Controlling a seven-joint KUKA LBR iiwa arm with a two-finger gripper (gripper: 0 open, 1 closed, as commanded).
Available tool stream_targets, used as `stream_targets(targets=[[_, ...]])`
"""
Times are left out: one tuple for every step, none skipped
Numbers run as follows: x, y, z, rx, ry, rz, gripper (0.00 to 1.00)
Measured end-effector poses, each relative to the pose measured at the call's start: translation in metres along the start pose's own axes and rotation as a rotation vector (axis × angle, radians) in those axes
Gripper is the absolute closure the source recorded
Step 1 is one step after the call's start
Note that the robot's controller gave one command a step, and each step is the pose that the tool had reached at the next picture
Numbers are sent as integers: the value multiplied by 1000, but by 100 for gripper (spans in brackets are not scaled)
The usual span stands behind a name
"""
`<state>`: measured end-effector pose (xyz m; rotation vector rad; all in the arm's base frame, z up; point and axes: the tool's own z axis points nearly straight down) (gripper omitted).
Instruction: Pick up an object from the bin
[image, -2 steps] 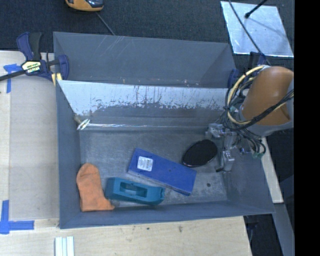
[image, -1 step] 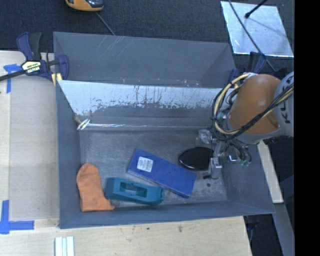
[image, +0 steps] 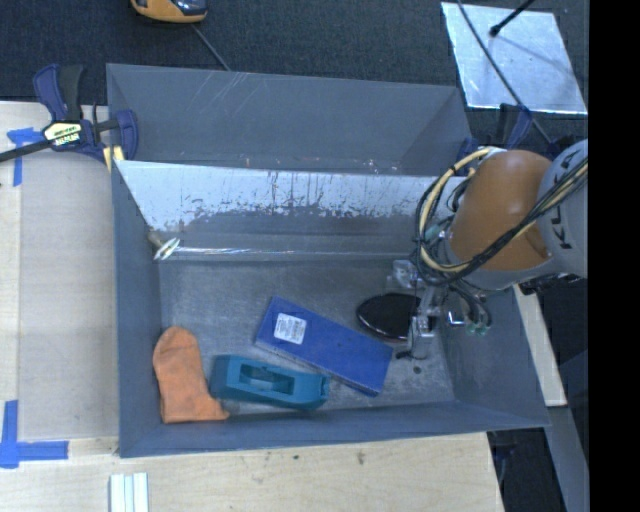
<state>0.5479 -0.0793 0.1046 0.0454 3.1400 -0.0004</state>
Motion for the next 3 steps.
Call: stream_targets(targets=[[22, -40, -36, 1, -3, -236, 100], [22, -40, -36, 1, -3, -237, 100], [24, -36, -136, 0, -1, -285, 100]])
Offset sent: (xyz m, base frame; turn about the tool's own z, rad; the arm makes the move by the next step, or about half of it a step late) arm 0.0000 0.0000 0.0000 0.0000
